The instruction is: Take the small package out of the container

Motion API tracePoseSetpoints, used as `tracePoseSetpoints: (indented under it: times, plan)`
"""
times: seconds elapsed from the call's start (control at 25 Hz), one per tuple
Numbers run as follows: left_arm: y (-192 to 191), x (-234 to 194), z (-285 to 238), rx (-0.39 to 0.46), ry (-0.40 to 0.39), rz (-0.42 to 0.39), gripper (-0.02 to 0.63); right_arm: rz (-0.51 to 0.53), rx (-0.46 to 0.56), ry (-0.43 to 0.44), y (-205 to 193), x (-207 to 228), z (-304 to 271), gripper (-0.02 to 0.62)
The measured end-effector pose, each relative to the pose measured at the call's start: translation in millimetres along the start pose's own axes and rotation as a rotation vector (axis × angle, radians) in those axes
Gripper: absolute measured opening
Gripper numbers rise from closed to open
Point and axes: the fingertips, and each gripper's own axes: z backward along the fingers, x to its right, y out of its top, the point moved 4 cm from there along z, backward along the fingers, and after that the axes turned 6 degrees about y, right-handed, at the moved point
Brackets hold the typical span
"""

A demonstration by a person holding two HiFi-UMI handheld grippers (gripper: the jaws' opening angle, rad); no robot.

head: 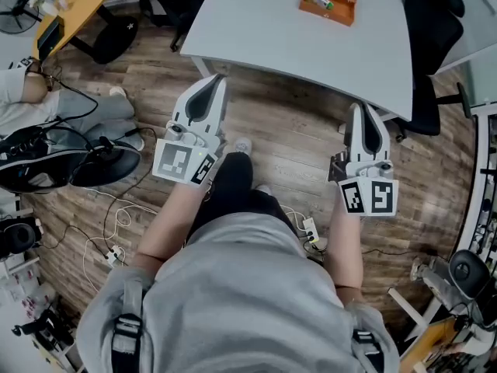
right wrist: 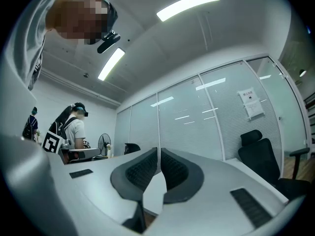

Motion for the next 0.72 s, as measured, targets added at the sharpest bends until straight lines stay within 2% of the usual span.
tracePoseSetpoints:
  times: [0.16, 0.4, 0.72]
  plan:
    - [-6, -33, -44, 0.003, -0.02, 0.015, 0.02, 0.026, 0.011, -0.015, 4, 12, -52, 0.053]
    - [-10, -90, -127, 0.007, -0.076, 0.039, 0.02, 0.039, 0.018, -0.082, 3, 37, -133, 0.052]
    - [-18, -136, -205, 0.017, -0.171, 0.051, 0.02, 0.045, 0.029, -0.171, -8, 61, -195, 0.052]
